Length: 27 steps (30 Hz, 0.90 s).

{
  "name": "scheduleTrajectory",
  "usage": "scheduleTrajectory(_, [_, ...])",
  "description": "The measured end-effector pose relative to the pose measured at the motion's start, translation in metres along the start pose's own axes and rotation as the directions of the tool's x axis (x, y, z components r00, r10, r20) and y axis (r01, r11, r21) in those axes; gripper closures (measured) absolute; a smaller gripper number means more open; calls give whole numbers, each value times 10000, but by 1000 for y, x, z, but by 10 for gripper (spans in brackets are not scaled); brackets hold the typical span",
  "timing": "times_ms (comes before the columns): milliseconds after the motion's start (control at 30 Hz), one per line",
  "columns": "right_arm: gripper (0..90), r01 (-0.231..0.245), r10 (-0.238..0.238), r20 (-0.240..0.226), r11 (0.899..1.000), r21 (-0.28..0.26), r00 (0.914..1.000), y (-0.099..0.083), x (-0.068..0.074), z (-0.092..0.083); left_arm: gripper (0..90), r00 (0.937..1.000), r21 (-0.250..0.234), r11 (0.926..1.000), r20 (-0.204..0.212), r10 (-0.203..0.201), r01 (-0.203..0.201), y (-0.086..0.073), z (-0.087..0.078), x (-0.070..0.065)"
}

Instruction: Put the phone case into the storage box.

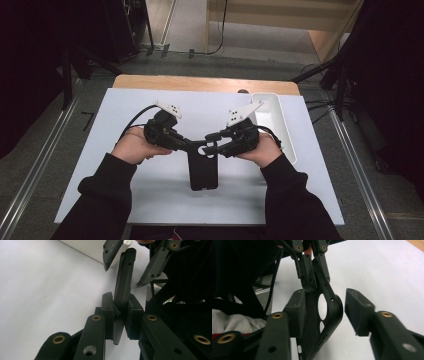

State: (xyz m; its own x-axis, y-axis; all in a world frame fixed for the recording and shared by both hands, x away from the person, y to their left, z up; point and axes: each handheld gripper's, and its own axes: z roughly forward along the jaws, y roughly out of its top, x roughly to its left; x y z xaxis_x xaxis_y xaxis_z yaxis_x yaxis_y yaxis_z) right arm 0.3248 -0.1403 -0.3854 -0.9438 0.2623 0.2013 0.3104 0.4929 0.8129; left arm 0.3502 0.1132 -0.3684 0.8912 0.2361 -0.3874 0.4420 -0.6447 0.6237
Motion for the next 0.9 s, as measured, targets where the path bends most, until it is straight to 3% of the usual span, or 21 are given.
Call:
scheduleTrajectory(133, [410, -463, 466, 282, 9988, -125, 9985, 2, 1, -6, 792, 9994, -41, 10000, -334, -71, 70, 0, -4, -1])
scheduleTrajectory(233, [326, -946, 960, 523, 9951, -282, 9940, 2, 0, -10, 792, 9982, -103, 9998, -582, -173, 167, -1, -6, 0])
scheduleTrajectory(367, [278, -1347, 1373, 759, 9902, -377, 9876, 1, 0, -14, 791, 9969, -245, 9991, -690, -375, 358, -1, -10, 0])
scheduleTrajectory(567, [224, -1559, 1628, 1135, 9855, -676, 9801, -4, -1, -17, 791, 9922, -142, 9971, -985, -761, 751, 0, -14, -1])
scheduleTrajectory(733, [218, -1720, 1779, 1173, 9834, -581, 9770, -10, -2, -17, 791, 9886, -228, 9971, -1306, -755, 731, 1, -17, -3])
scheduleTrajectory(900, [38, -1815, 1875, 1785, 9821, -499, 9659, -17, -5, -12, 790, 9806, -585, 9952, -1753, -876, 785, 2, -23, -5])
